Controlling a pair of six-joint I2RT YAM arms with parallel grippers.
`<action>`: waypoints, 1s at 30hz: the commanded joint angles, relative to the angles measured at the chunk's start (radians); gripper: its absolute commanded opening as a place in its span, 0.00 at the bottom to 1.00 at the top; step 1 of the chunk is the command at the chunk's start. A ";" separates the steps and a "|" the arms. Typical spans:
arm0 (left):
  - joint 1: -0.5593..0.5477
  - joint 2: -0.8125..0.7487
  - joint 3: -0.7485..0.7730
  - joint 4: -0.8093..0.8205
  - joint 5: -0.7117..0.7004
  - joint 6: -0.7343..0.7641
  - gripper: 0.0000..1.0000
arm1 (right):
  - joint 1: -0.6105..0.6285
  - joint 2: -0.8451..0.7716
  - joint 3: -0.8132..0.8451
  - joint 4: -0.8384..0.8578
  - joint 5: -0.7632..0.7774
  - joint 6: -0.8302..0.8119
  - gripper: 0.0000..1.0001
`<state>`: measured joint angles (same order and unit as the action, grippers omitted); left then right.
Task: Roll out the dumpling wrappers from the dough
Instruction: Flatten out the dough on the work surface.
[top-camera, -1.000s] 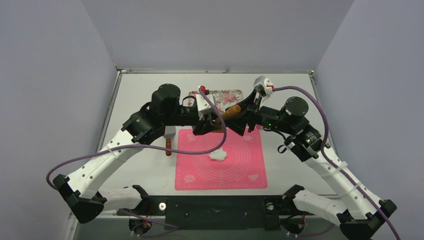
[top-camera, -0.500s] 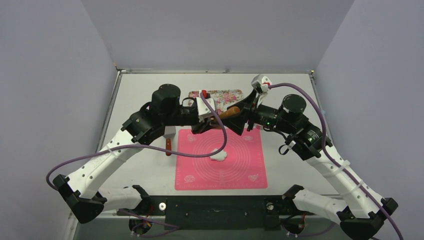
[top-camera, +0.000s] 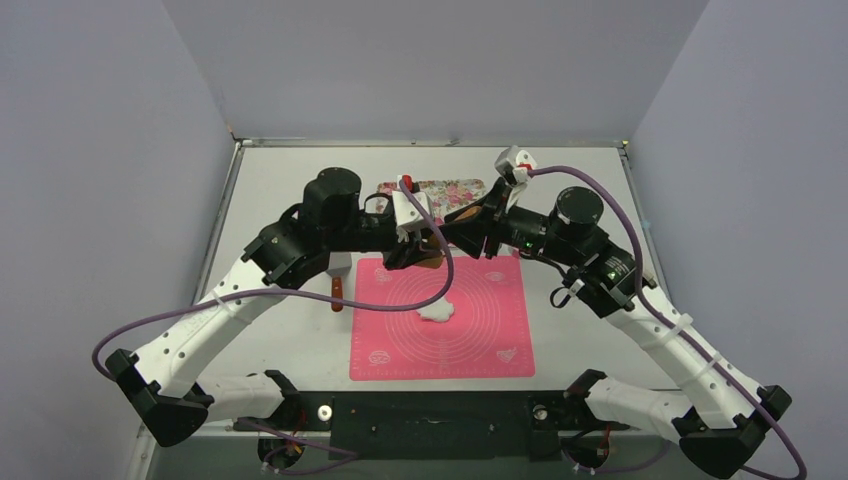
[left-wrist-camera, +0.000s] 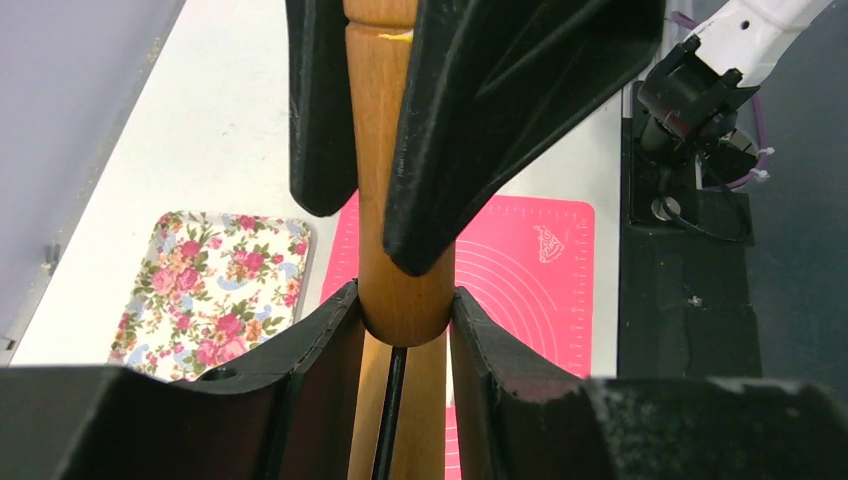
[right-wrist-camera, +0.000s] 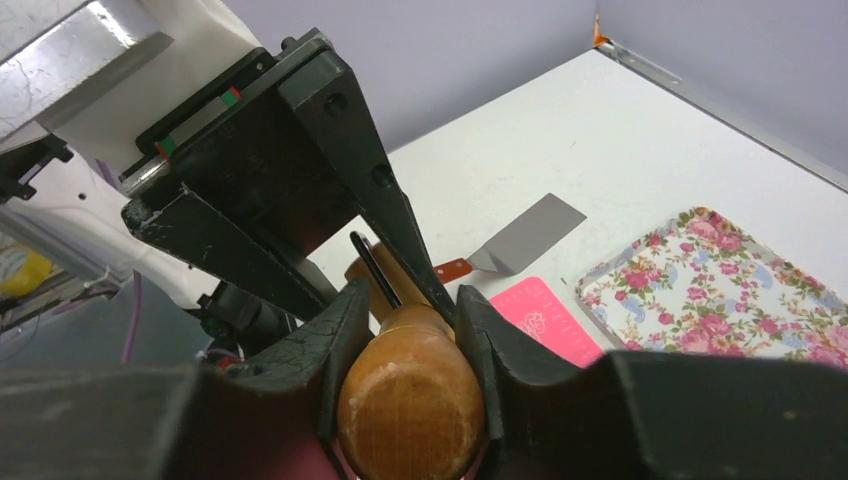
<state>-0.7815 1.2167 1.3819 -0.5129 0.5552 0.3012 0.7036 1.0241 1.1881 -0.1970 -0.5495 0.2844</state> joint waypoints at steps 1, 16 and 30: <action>-0.001 -0.022 0.069 0.074 0.041 -0.026 0.00 | 0.006 -0.028 0.015 0.046 0.050 0.001 0.00; 0.037 -0.062 -0.020 0.165 -0.287 0.004 0.41 | 0.005 -0.040 -0.066 -0.112 0.505 0.147 0.00; 0.041 -0.075 -0.089 0.138 -0.129 0.010 0.46 | 0.005 -0.041 -0.145 0.152 0.353 0.301 0.00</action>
<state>-0.7570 1.1984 1.2728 -0.4416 0.3828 0.3336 0.7330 1.0225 1.0634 -0.1631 -0.2588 0.5316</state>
